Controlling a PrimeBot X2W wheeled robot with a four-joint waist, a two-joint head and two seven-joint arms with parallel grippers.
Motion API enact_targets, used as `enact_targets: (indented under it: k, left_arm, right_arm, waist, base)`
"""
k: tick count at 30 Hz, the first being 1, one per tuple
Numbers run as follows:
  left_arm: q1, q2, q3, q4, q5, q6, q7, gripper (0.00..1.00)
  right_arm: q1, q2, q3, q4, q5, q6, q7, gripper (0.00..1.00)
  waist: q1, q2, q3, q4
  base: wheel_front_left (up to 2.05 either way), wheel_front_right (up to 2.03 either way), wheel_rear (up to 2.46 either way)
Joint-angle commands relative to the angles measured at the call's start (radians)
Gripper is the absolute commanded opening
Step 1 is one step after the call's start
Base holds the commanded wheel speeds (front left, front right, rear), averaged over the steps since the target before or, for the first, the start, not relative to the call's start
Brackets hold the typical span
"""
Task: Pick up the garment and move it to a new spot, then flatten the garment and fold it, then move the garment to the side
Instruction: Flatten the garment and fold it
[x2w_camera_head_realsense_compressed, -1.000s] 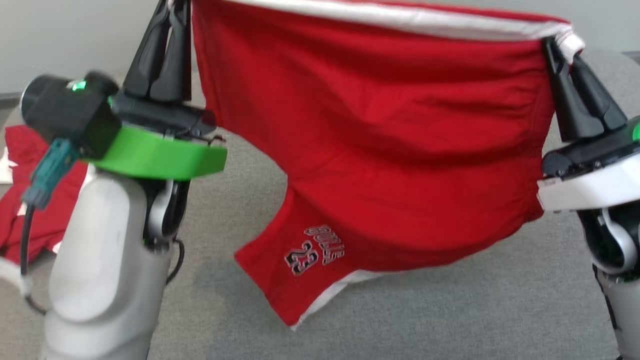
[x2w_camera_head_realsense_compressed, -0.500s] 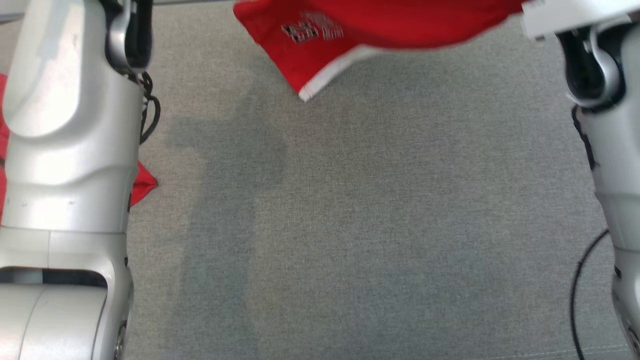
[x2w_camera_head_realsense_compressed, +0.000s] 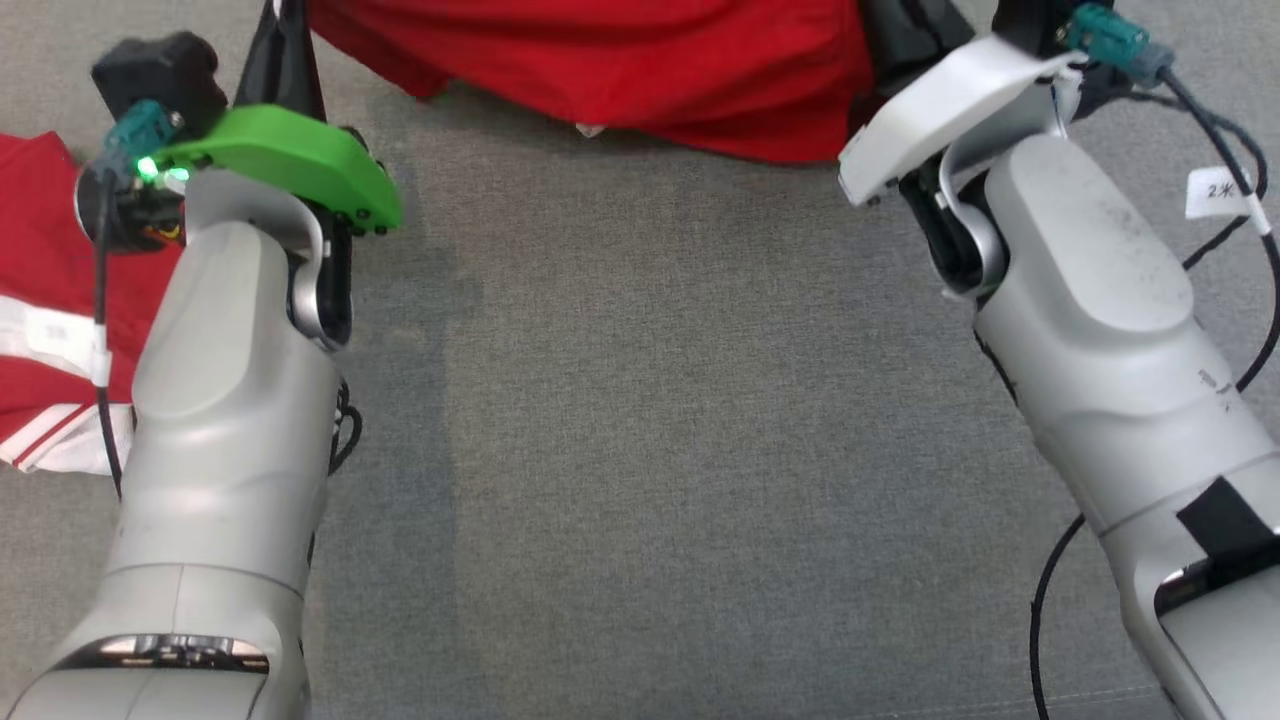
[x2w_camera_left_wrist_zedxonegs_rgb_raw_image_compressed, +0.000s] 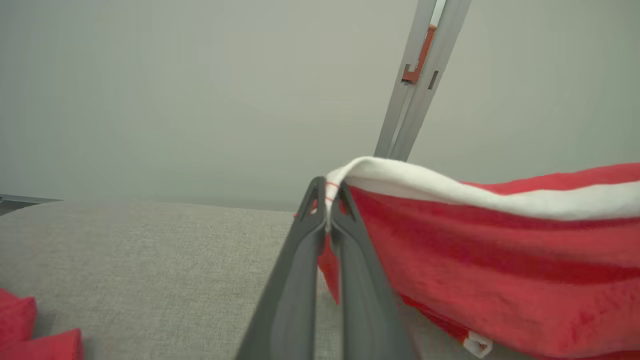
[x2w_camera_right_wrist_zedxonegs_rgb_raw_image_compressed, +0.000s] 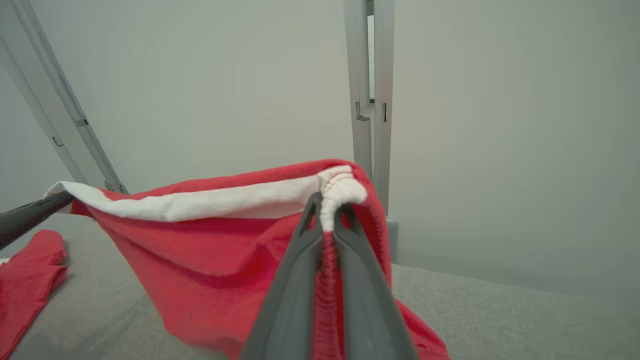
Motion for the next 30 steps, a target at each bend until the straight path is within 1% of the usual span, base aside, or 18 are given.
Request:
enact_targets:
  k: [1,4,6,8,12,17,22,25,30]
  left_arm:
    - [0.031,0.001,-0.010,0.002,-0.002,-0.002,-0.004,0.00]
    - [0.107,0.002,-0.017,-0.028,-0.018,-0.006,-0.003,0.00]
    - [0.167,0.001,-0.032,-0.066,-0.001,-0.015,-0.004,0.00]
    - [0.244,0.002,-0.027,-0.126,-0.009,-0.021,-0.003,0.00]
    - [0.412,0.002,-0.035,-0.280,0.015,-0.036,-0.003,0.00]
    - [0.632,0.002,-0.009,-0.486,0.045,-0.046,-0.003,0.00]
    - [0.804,0.002,0.011,-0.622,0.059,-0.046,-0.004,0.00]
    - [0.899,0.002,0.018,-0.692,0.064,-0.038,-0.004,0.00]
    - [0.999,0.003,0.013,-0.789,0.056,-0.020,0.010,0.00]
  right_arm:
    - [0.048,0.001,-0.005,-0.008,0.008,0.000,-0.006,0.00]
    - [0.147,0.002,-0.026,-0.052,0.010,0.000,-0.006,0.00]
    - [0.227,-0.002,-0.046,-0.091,0.015,0.000,-0.006,0.00]
    - [0.317,-0.008,-0.045,-0.143,0.006,0.000,-0.006,0.00]
    - [0.501,-0.033,-0.068,-0.295,-0.013,0.000,-0.006,0.00]
    - [0.755,-0.049,-0.115,-0.496,-0.047,0.000,-0.006,0.00]
    - [0.967,-0.035,-0.147,-0.643,-0.080,0.000,-0.006,0.00]
    - [1.081,-0.028,-0.150,-0.699,-0.091,0.000,-0.006,0.00]
    - [1.216,-0.019,-0.158,-0.776,-0.104,0.000,0.013,0.00]
  waist:
    - [0.0001,0.0000,-0.001,-0.004]
    - [0.0001,0.0000,-0.012,-0.004]
    - [0.0001,0.0000,-0.022,-0.002]
    - [0.0001,0.0000,-0.039,0.000]
    - [0.0001,0.0000,-0.065,0.013]
    - [0.0001,0.0000,-0.103,0.034]
    - [0.0001,0.0000,-0.131,0.043]
    - [0.0001,0.0000,-0.147,0.044]
    - [0.0001,0.0000,-0.164,0.038]
  base:
    - [0.00,0.00,0.00]
    - [0.00,0.00,0.00]
    - [0.00,0.00,0.00]
    - [0.00,0.00,0.00]
    - [0.00,0.00,0.00]
    - [0.00,0.00,0.00]
    - [0.00,0.00,0.00]
    - [0.00,0.00,0.00]
    - [0.00,0.00,0.00]
